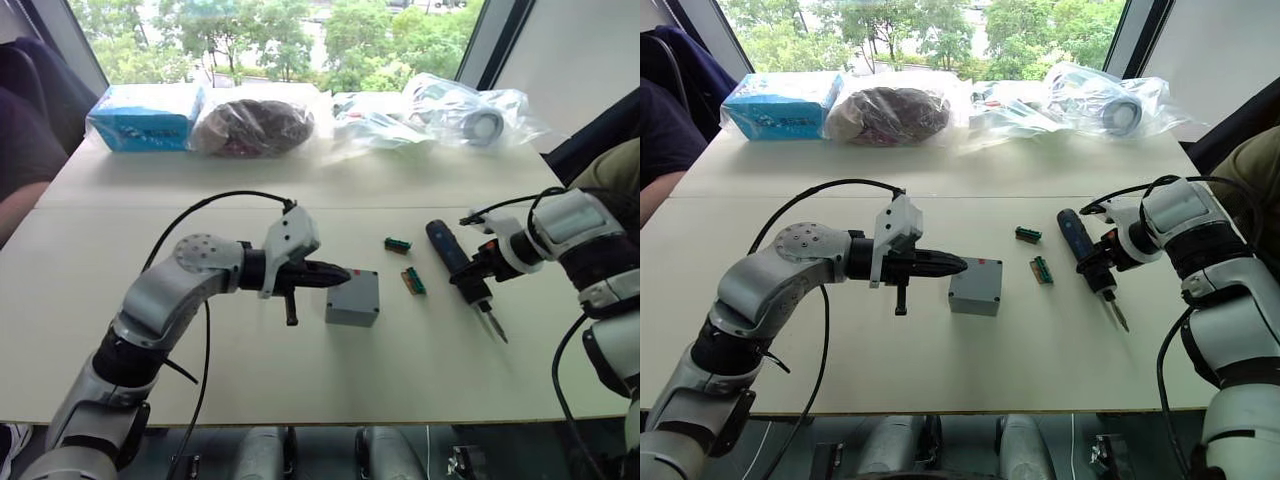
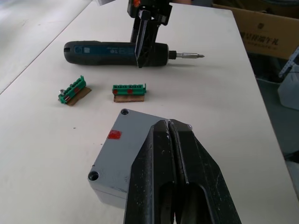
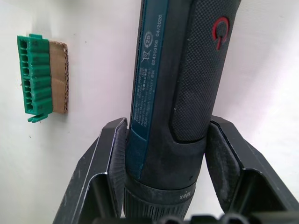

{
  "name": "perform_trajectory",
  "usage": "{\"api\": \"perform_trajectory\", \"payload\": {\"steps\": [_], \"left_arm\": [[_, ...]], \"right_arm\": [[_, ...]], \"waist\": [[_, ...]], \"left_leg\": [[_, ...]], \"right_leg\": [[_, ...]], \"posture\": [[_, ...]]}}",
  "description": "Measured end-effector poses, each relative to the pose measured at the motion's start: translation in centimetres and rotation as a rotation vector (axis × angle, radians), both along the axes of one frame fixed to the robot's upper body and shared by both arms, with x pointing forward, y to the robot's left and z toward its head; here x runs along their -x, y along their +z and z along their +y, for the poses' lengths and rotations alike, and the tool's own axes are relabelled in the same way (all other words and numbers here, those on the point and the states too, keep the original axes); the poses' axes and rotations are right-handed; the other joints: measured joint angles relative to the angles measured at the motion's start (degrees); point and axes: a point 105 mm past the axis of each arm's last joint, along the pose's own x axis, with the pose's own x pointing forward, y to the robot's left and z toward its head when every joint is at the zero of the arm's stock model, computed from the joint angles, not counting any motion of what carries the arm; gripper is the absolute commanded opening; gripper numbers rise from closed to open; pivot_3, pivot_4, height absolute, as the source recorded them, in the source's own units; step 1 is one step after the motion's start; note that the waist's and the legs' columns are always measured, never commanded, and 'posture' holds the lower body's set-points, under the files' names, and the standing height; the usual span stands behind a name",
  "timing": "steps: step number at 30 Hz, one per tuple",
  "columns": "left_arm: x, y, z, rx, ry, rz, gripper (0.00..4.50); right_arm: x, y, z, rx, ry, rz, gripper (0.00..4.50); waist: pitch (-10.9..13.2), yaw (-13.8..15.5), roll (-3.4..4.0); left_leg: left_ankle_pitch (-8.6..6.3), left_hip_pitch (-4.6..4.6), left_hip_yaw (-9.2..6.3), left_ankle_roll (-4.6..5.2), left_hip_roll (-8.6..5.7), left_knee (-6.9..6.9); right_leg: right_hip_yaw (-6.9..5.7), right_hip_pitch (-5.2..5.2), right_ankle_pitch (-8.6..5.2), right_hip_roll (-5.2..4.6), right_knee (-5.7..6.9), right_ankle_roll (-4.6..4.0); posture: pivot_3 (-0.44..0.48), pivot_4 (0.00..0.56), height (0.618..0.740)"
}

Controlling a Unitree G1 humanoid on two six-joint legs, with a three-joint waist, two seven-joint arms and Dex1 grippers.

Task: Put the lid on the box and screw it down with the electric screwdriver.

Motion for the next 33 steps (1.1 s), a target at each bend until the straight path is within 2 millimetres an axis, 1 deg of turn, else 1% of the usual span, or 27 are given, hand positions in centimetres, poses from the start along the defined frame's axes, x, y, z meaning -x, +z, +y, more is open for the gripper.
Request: {"api": "perform_trajectory", "payload": {"steps": [3,5,7,8,9,10,11,12,13,14,16,18,20,21,23,26,30,33], "left_arm": [[-0.5,-0.1,0.2,0.0,0.005,0.002,0.0],[-0.9,-0.1,0.4,-0.007,0.011,-0.004,0.0],[-1.2,-0.1,0.5,-0.011,0.012,-0.008,0.0],[-1.2,0.0,0.5,-0.012,0.002,-0.011,0.0],[-1.3,0.1,0.6,-0.015,0.0,-0.008,0.0],[-1.4,0.0,0.5,-0.026,-0.011,-0.004,0.0],[-1.4,0.1,0.4,-0.03,-0.019,-0.007,0.0],[-1.4,0.2,0.3,-0.032,-0.026,-0.008,0.0],[-1.4,0.2,0.3,-0.029,-0.035,-0.002,0.0],[-1.5,0.0,0.5,-0.029,-0.032,0.012,0.0],[-1.8,-0.6,0.8,-0.033,-0.027,0.043,0.0],[-1.9,-1.1,0.8,-0.036,-0.032,0.057,0.0],[-1.8,-1.4,0.6,-0.039,-0.043,0.07,0.0],[-1.8,-1.5,0.6,-0.04,-0.044,0.074,0.0],[-1.7,-1.7,0.5,-0.043,-0.047,0.081,0.0],[-1.8,-2.0,0.5,-0.053,-0.051,0.085,0.0],[-2.2,-2.9,-0.2,-0.072,-0.05,0.077,0.0],[-2.5,-3.5,-0.4,-0.098,-0.044,0.063,0.0]], "right_arm": [[-1.0,0.4,-1.0,-0.006,-0.036,-0.081,1.91],[-2.0,1.8,-1.8,0.003,-0.058,-0.189,1.91],[-3.3,4.0,-2.2,-0.018,-0.094,-0.33,1.91],[-4.3,6.1,-2.0,-0.09,-0.132,-0.465,1.91],[-5.0,8.2,-1.3,-0.179,-0.138,-0.596,1.91],[-5.4,10.8,-0.1,-0.285,-0.136,-0.75,1.91],[-5.2,13.1,1.1,-0.362,-0.106,-0.877,1.91],[-4.7,14.6,1.8,-0.398,-0.081,-0.957,1.91],[-3.7,15.9,2.5,-0.425,-0.062,-1.045,1.91],[-2.8,16.5,3.4,-0.455,-0.037,-1.105,1.91],[-0.8,16.1,6.1,-0.628,0.007,-1.135,1.91],[0.9,14.5,8.9,-0.749,0.04,-1.118,1.91],[2.3,12.9,11.1,-0.758,0.06,-1.11,1.91],[2.6,12.5,11.7,-0.748,0.065,-1.109,1.91],[3.2,12.3,12.5,-0.732,0.063,-1.131,1.91],[3.6,12.7,12.8,-0.728,0.058,-1.18,1.91],[3.9,11.6,13.5,-0.726,0.076,-1.167,1.91],[3.9,11.5,14.0,-0.733,0.089,-1.168,1.91]], "waist": [[0.0,0.1,0.05],[0.2,0.2,0.23],[0.2,0.2,0.26],[0.2,0.2,0.28],[0.2,-0.1,0.31],[0.2,-0.2,0.35],[0.2,-0.3,0.36],[0.2,-0.2,0.36],[0.2,-0.1,0.35],[0.2,0.1,0.34],[0.2,0.2,0.34],[0.2,0.3,0.36],[0.2,0.6,0.38],[0.2,0.5,0.38],[0.2,0.5,0.38],[0.2,0.5,0.38],[0.2,0.4,0.38],[0.2,0.3,0.38]], "left_leg": [[-0.03,0.01,0.04,0.05,-0.05,0.0],[0.06,-0.07,0.1,-0.1,-0.07,0.0],[0.1,-0.16,0.14,-0.17,-0.03,-0.07],[0.12,-0.21,0.15,-0.21,0.0,-0.15],[0.14,-0.3,0.19,-0.24,0.05,-0.15],[0.17,-0.34,0.21,-0.29,0.07,-0.22],[0.18,-0.36,0.17,-0.31,0.13,-0.21],[0.2,-0.36,0.11,-0.34,0.13,-0.26],[0.21,-0.36,0.05,-0.36,0.17,-0.28],[0.21,-0.36,0.02,-0.36,0.26,-0.18],[0.21,-0.36,0.03,-0.36,0.25,-0.12],[0.21,-0.36,0.03,-0.35,0.23,-0.04],[0.19,-0.38,0.02,-0.33,0.08,-0.07],[0.19,-0.41,0.02,-0.32,0.03,-0.06],[0.16,-0.41,0.05,-0.27,-0.02,-0.04],[0.16,-0.41,0.02,-0.27,-0.02,-0.04],[0.16,-0.41,0.02,-0.27,0.0,-0.04],[0.16,-0.41,0.02,-0.26,0.01,-0.04]], "right_leg": [[0.03,-0.01,0.01,-0.04,0.03,0.0],[0.09,-0.17,0.02,-0.06,0.1,0.01],[0.1,-0.33,0.01,-0.03,0.1,0.01],[0.11,-0.41,0.01,-0.02,0.08,0.01],[0.12,-0.55,0.01,0.02,0.08,0.02],[0.15,-0.63,0.01,0.03,0.11,0.02],[0.12,-0.65,0.01,0.08,0.11,0.02],[0.09,-0.63,0.0,0.1,0.11,0.02],[0.05,-0.58,0.0,0.17,0.1,0.02],[0.02,-0.53,0.0,0.24,0.1,0.02],[0.03,-0.5,0.0,0.24,0.11,0.02],[0.06,-0.51,0.01,0.21,0.18,0.02],[0.07,-0.53,0.01,0.09,0.2,0.02],[0.07,-0.54,0.01,0.06,0.19,0.02],[0.1,-0.54,0.01,0.01,0.18,0.02],[0.08,-0.53,0.01,0.03,0.18,0.02],[0.09,-0.54,0.01,0.06,0.18,0.02],[0.1,-0.56,0.01,0.08,0.18,0.02]], "posture": [[0.0,0.15,0.74],[0.0,0.15,0.74],[0.0,0.15,0.74],[0.0,0.15,0.74],[0.0,0.15,0.74],[0.0,0.15,0.74],[0.0,0.15,0.74],[0.0,0.15,0.74],[0.0,0.15,0.74],[0.0,0.15,0.74],[0.0,0.15,0.74],[0.0,0.15,0.74],[0.0,0.15,0.74],[0.0,0.15,0.74],[0.0,0.15,0.74],[0.0,0.15,0.74],[0.0,0.15,0.74],[0.0,0.15,0.74]]}}
